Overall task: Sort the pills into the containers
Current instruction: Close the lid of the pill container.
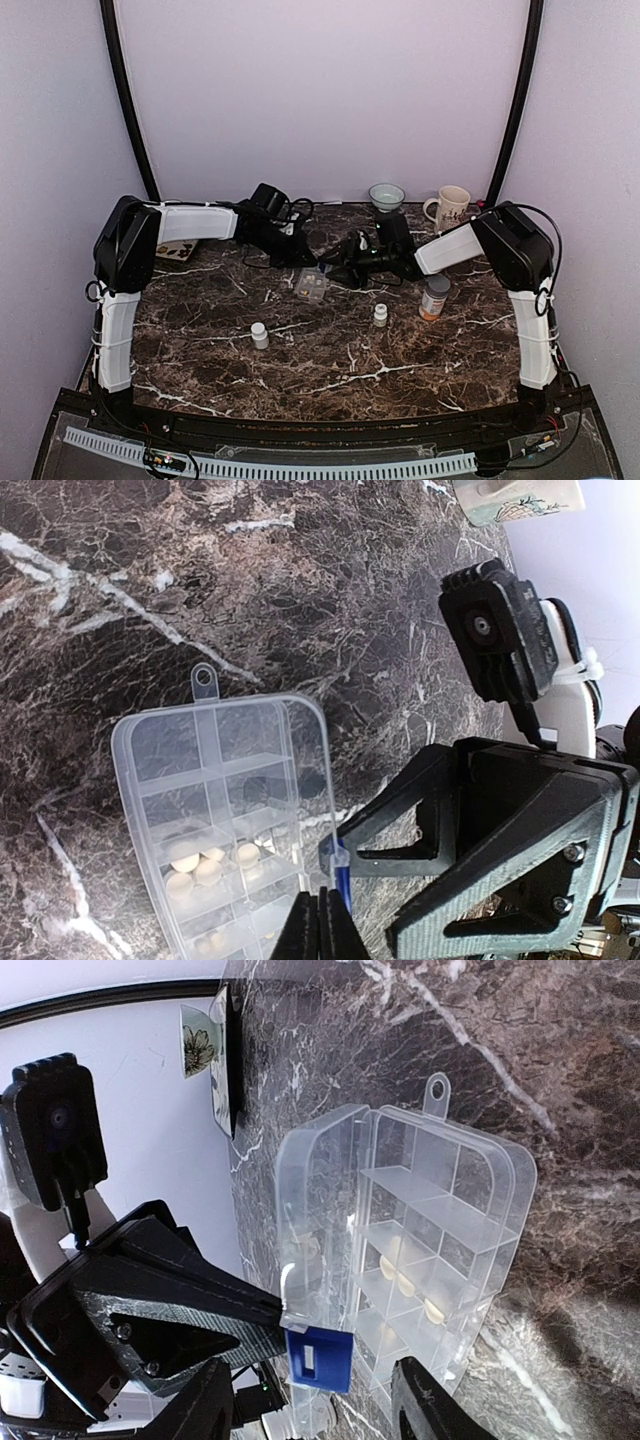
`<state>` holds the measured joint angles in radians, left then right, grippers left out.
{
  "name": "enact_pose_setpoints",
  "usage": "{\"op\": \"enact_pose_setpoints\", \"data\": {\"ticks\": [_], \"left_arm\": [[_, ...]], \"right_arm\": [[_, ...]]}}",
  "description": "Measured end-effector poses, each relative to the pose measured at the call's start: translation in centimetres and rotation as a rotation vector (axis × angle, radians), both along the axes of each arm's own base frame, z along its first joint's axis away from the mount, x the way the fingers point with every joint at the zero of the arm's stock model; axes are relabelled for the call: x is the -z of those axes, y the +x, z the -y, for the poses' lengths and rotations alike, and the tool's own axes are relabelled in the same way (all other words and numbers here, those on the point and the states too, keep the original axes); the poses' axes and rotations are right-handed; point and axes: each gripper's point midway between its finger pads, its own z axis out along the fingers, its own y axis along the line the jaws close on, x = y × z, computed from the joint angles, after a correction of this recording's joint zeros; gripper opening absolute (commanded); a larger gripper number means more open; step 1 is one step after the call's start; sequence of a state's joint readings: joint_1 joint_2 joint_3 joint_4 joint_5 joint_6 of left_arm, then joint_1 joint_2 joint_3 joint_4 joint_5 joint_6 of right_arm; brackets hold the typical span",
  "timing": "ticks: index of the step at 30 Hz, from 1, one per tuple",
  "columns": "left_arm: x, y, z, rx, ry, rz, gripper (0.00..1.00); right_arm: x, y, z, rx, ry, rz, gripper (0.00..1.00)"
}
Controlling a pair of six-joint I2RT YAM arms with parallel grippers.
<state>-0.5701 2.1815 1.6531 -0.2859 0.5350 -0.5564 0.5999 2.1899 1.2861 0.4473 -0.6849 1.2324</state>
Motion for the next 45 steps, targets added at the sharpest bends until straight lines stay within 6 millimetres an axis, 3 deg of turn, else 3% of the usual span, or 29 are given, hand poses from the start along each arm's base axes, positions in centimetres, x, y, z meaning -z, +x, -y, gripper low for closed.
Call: {"op": "enact_pose_setpoints", "data": {"ticks": [7, 14, 21, 45], "left_arm": [[0.0, 0.1, -0.1, 0.006, -0.003, 0.002, 0.04], [0.4, -0.2, -0.3, 0.012, 0.003, -0.002, 0.04], [0.4, -0.1, -0.5, 0.012, -0.001, -0.004, 0.04], [1.5, -0.3, -0.4, 0.017, 0.022, -0.012, 0.04]], "right_arm": [[0.4, -0.2, -0.2, -0.016, 0.016, -0.012, 0.56], [-1.1, 0.0, -0.9, -0.042, 0.066, 0.010, 0.56], [-1.3, -0.2, -1.1, -0.055, 0.076, 0.009, 0.56], [-0.1, -0.9, -0.5, -0.058, 0.052, 0.005, 0.56]]}}
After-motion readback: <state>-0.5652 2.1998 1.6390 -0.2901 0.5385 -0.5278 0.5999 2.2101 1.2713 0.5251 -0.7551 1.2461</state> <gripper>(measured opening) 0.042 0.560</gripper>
